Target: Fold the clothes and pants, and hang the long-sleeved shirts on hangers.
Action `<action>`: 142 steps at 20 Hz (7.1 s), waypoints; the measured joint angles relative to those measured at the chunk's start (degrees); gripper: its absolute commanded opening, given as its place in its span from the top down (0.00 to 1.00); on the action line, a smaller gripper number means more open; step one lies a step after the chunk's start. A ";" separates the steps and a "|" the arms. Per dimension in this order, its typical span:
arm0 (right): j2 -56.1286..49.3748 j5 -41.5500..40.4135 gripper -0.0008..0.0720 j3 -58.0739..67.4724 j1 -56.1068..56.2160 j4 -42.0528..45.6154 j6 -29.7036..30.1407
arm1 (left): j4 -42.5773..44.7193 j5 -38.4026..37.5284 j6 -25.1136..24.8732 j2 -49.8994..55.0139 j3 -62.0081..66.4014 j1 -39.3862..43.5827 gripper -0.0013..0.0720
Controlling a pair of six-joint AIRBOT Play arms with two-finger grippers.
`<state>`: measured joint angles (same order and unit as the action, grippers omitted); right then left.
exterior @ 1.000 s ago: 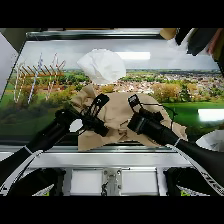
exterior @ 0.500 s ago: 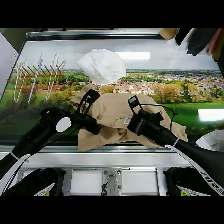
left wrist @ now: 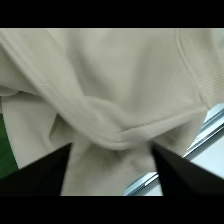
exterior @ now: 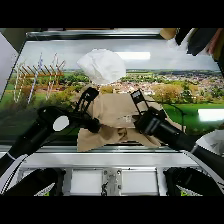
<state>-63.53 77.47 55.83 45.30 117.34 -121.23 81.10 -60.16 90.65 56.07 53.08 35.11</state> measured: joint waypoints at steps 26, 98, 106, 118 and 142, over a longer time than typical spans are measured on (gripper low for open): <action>17.70 1.79 0.95 1.05 -4.11 -13.29 -3.63 | 15.63 0.15 21.44 18.56 9.88 18.43 0.95; 2.75 7.87 0.95 16.94 -17.16 -27.12 13.86 | 25.92 6.49 4.28 38.40 27.45 -38.07 0.00; 2.75 7.87 0.95 16.94 -17.16 -27.12 13.88 | 28.63 16.61 5.49 46.77 27.58 -41.59 0.00; 2.75 7.87 0.95 16.94 -17.16 -27.12 13.88 | 28.79 22.47 5.88 49.55 27.65 -42.56 0.32; 2.75 7.85 0.95 16.94 -17.16 -27.15 13.90 | 28.63 18.82 3.65 37.40 27.58 -39.78 0.95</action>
<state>-60.77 85.32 72.77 28.14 90.19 -107.33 109.73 -41.34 94.30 93.47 80.66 -4.67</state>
